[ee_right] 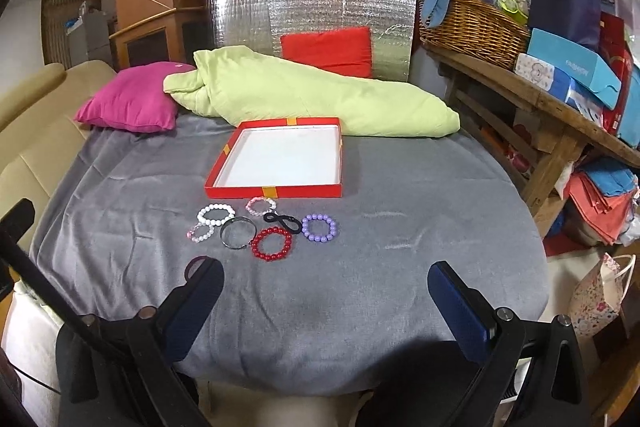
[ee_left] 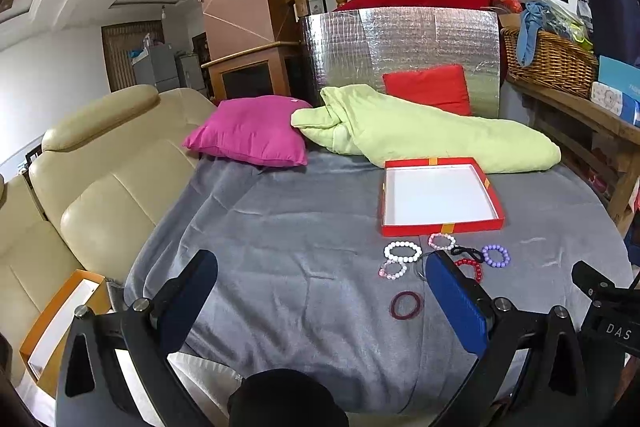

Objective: Organize jewelry
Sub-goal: 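Lower both tools toward the bracelets lying in front of the red box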

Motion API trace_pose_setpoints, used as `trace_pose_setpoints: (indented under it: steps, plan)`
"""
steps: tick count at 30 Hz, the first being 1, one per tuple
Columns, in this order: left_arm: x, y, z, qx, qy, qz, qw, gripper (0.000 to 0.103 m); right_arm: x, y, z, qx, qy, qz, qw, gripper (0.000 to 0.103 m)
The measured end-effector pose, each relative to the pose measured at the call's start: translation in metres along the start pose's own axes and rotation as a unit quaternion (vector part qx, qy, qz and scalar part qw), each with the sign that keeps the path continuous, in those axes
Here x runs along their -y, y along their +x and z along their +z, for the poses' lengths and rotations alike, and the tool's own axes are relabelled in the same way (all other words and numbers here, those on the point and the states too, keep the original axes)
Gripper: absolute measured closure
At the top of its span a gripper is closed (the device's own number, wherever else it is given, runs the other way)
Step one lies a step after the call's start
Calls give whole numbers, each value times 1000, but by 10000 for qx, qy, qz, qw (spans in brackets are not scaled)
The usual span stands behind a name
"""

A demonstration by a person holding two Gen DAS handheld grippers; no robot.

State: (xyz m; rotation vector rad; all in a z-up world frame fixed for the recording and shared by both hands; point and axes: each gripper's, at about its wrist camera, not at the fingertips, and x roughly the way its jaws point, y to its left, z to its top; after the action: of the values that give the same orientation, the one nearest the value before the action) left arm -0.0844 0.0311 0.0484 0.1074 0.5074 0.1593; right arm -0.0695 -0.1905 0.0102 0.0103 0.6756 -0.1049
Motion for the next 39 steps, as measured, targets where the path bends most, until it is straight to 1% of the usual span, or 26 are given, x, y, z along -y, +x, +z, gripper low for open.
trace_pose_setpoints:
  steps: [14, 39]
  plan:
    - [7, 6, -5, -117, 150, 2, 9998, 0, -1, 7, -4, -67, 16, 13, 10000, 0]
    - [19, 25, -17, -375, 376, -59, 9986, 0, -3, 33, -8, -395, 59, 82, 9992, 0]
